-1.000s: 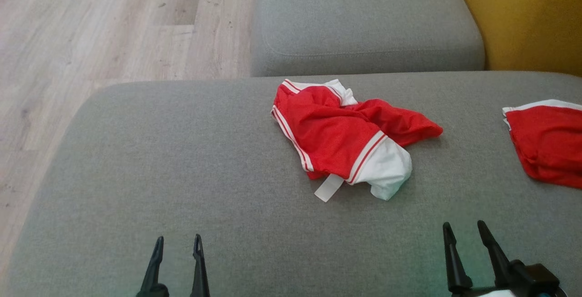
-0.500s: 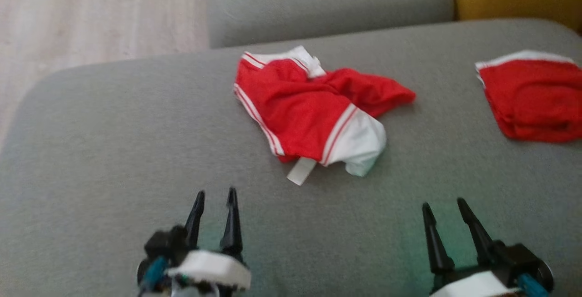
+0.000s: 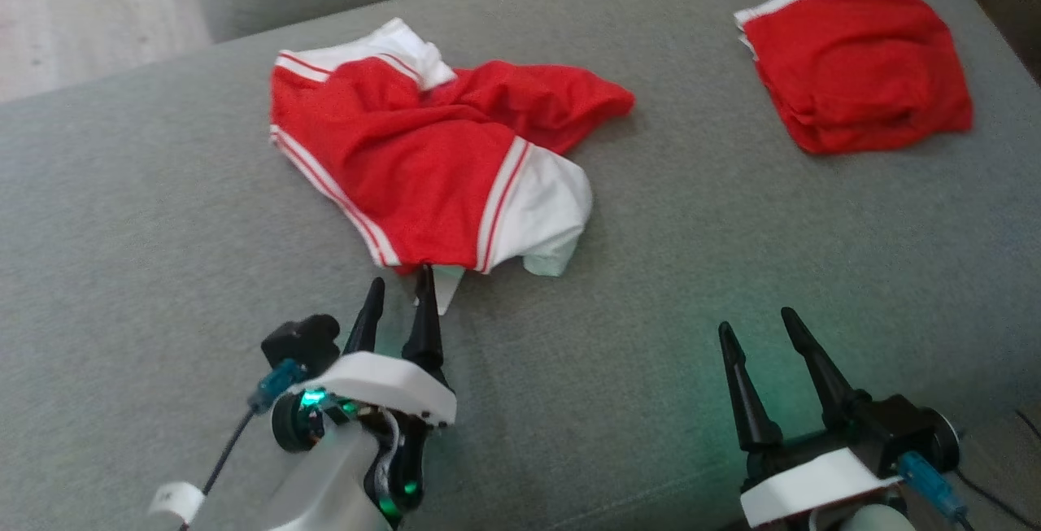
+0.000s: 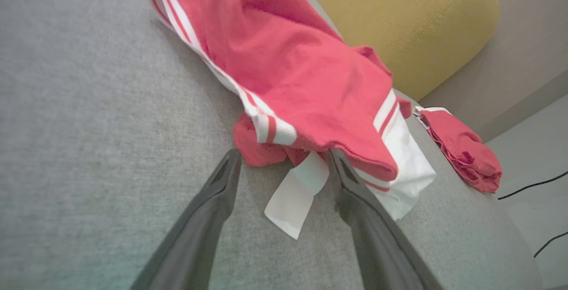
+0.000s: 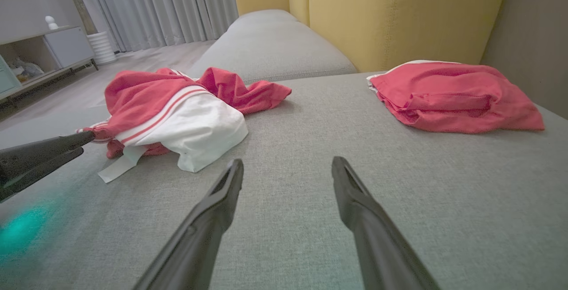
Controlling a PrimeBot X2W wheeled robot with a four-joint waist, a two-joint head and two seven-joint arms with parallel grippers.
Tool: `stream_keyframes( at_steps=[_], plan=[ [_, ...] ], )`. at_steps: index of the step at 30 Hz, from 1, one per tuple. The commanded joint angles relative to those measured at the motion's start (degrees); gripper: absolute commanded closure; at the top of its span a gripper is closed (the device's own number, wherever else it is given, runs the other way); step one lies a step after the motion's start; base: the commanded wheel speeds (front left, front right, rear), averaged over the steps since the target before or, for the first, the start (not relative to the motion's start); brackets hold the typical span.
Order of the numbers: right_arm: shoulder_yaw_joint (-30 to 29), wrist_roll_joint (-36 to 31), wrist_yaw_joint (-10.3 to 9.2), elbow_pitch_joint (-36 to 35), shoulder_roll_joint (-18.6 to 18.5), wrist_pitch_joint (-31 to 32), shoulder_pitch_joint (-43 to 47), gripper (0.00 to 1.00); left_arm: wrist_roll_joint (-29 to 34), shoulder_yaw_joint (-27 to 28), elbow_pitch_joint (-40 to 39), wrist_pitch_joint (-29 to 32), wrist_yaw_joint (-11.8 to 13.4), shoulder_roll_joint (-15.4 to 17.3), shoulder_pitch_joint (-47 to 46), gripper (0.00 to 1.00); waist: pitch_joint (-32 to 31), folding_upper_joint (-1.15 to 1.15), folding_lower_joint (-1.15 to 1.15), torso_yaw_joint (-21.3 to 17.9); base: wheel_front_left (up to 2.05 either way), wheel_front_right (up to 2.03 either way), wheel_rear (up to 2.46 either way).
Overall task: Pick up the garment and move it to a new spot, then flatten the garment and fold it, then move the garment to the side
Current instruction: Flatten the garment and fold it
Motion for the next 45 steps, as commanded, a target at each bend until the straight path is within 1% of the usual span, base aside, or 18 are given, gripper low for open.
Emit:
stream_keyframes(
  at_steps=[1,3,7,9,15,17,20,23,28,33,35,42,44,45],
  plan=[
    [1.6,-0.1,0.37,-1.8,-0.9,-0.2,-2.1,0.00,-1.4,1.5,-0.9,-0.5,-0.4,0.1,-2.9,0.00,0.9,0.00,-0.01,-1.2,0.00,0.00,0.00],
    [2.1,0.1,0.37,-1.8,-1.1,-0.2,-2.4,0.00,-4.9,1.8,0.5,-0.5,-0.5,0.1,-4.2,0.00,1.2,0.00,-0.01,-2.0,0.00,0.00,0.00],
    [2.4,0.2,0.37,-1.9,-1.1,-0.2,-2.9,0.00,-6.2,2.8,1.2,-0.5,-0.7,0.1,-5.6,0.00,1.6,0.00,-0.01,-2.7,0.00,0.00,0.00],
    [2.3,0.2,0.37,-2.0,-1.1,-0.2,-2.9,0.00,-5.8,2.9,0.9,-0.5,-1.3,0.1,-6.0,0.00,1.8,0.00,-0.01,-2.9,0.00,0.00,0.00],
    [1.3,0.5,0.37,-2.2,-1.0,-0.2,-2.5,0.00,-4.5,3.1,-1.0,-0.5,-2.0,0.1,-4.7,0.00,1.9,0.00,-0.01,-2.6,0.00,0.00,0.00],
    [1.0,0.7,0.37,-2.3,-0.9,-0.2,-2.3,0.00,-3.4,3.9,-3.0,-0.5,-2.7,0.1,-3.3,0.00,1.9,0.00,-0.01,-2.2,0.00,0.00,0.00],
    [0.9,0.8,0.37,-2.3,-0.7,-0.2,-2.2,0.00,-3.3,5.6,-6.0,-0.5,-4.1,0.1,-0.4,0.00,1.8,0.00,-0.01,-1.9,0.00,0.00,0.00],
    [0.9,1.0,0.37,-2.3,-0.6,-0.2,-2.4,0.00,-3.9,5.3,-7.6,-0.5,-5.5,0.1,1.5,0.00,2.1,0.00,-0.01,-1.6,0.00,0.00,0.00],
    [1.6,1.1,0.37,-2.4,-0.4,-0.2,-3.4,0.00,-4.0,4.3,-6.8,-0.5,-6.4,0.1,-0.3,0.00,3.2,0.00,-0.01,-1.7,0.00,0.00,0.00],
    [1.7,1.2,0.37,-2.4,-0.4,-0.2,-4.0,0.00,-4.9,4.8,-8.0,-0.5,-7.6,0.1,-2.5,0.00,4.0,0.00,-0.01,-2.1,0.00,0.00,0.00],
    [1.6,1.2,0.37,-2.3,-0.3,-0.2,-3.9,0.00,-4.2,4.8,-8.4,-0.5,-8.0,0.1,-2.9,0.00,4.0,0.00,-0.01,-2.3,0.00,0.00,0.00],
    [0.9,1.7,0.37,-2.0,-0.2,-0.2,-3.3,0.00,-1.5,4.1,-11.4,-0.5,-9.0,0.1,-1.4,0.00,3.0,0.00,-0.01,-2.5,0.00,0.00,0.00],
    [1.0,1.8,0.37,-1.9,-0.2,-0.2,-3.2,0.00,-1.4,3.8,-11.8,-0.5,-8.9,0.1,-0.9,0.00,2.8,0.00,-0.01,-2.5,0.00,0.00,0.00],
    [1.0,1.9,0.37,-1.9,-0.2,-0.2,-3.2,0.00,-1.4,3.6,-11.5,-0.5,-8.4,0.1,-0.8,0.00,2.7,0.00,-0.01,-2.5,0.00,0.00,0.00]
  ],
)
